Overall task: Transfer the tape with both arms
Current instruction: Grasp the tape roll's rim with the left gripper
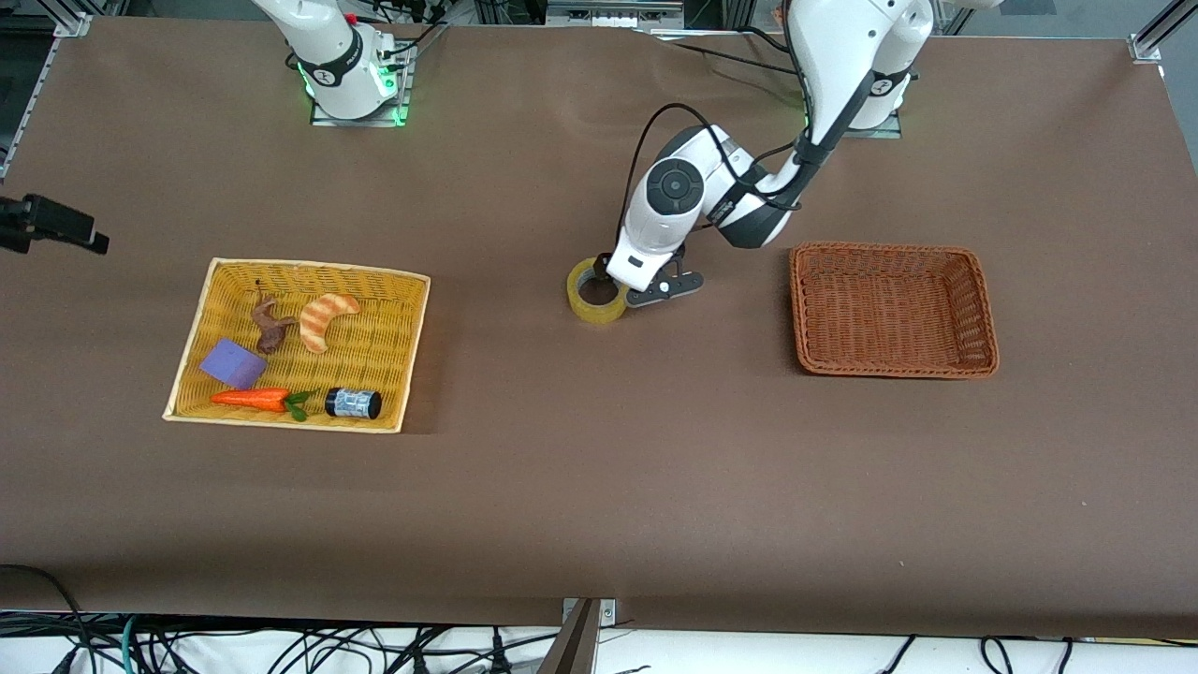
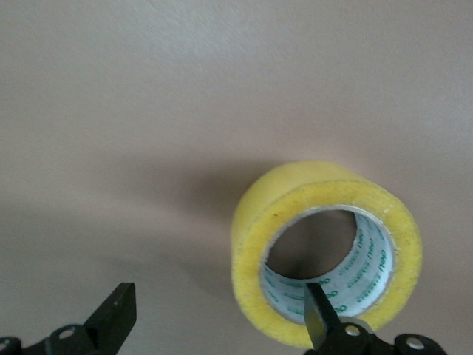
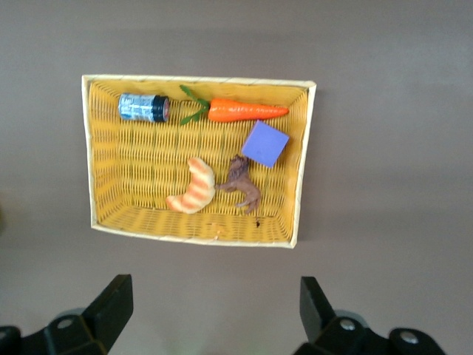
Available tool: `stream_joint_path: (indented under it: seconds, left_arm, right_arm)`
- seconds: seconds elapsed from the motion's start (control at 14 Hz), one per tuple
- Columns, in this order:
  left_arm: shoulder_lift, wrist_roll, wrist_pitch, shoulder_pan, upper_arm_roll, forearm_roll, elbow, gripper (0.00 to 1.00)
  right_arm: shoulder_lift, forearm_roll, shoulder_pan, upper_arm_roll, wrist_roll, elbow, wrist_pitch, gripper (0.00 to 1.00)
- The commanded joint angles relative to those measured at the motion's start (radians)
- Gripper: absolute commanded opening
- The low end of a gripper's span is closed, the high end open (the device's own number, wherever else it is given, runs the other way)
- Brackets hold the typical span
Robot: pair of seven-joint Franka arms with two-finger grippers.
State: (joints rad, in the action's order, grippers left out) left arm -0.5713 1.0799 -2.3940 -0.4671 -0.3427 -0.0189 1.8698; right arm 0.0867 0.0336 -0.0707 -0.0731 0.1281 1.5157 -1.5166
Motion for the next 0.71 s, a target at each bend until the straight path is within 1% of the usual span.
stream_joint_path:
  seconds: [0.0, 0.07, 0.29, 0.36, 0.43, 0.5, 0.57, 0.64]
  left_arm:
    - [-0.054, 0.054, 0.006, -0.022, 0.011, 0.033, -0.070, 1.00]
    - [-0.067, 0.054, 0.004, -0.022, 0.016, 0.033, -0.078, 1.00]
    - [-0.096, 0.054, -0.048, -0.028, 0.021, 0.034, -0.090, 0.99]
    - [-0.101, 0.054, -0.056, -0.030, 0.021, 0.036, -0.090, 0.88]
    - [-0.101, 0.051, -0.057, -0.030, 0.021, 0.045, -0.090, 0.64]
    - [-0.101, 0.049, -0.057, -0.030, 0.021, 0.074, -0.090, 0.22]
    - [-0.101, 0.052, -0.057, -0.030, 0.021, 0.094, -0.087, 0.00]
    - [-0.101, 0.051, -0.053, -0.028, 0.021, 0.100, -0.084, 0.00]
  right_arm:
    - [-0.036, -0.029, -0.001, -0.019, 0.013, 0.057, -0.033, 1.00]
    - [-0.016, -0.027, -0.001, -0.034, 0.011, 0.041, -0.033, 1.00]
    - [0.015, -0.029, 0.000, -0.034, 0.008, 0.011, -0.034, 1.00]
    - [0.021, -0.031, 0.000, -0.034, 0.007, 0.005, -0.039, 1.00]
    - [0.027, -0.029, 0.000, -0.034, 0.007, -0.011, -0.034, 1.00]
    - [0.033, -0.027, 0.000, -0.034, 0.007, -0.015, -0.033, 1.00]
    - [0.033, -0.027, 0.000, -0.033, 0.007, -0.017, -0.036, 1.00]
    - [0.033, -0.027, 0.003, -0.033, 0.005, -0.017, -0.036, 1.00]
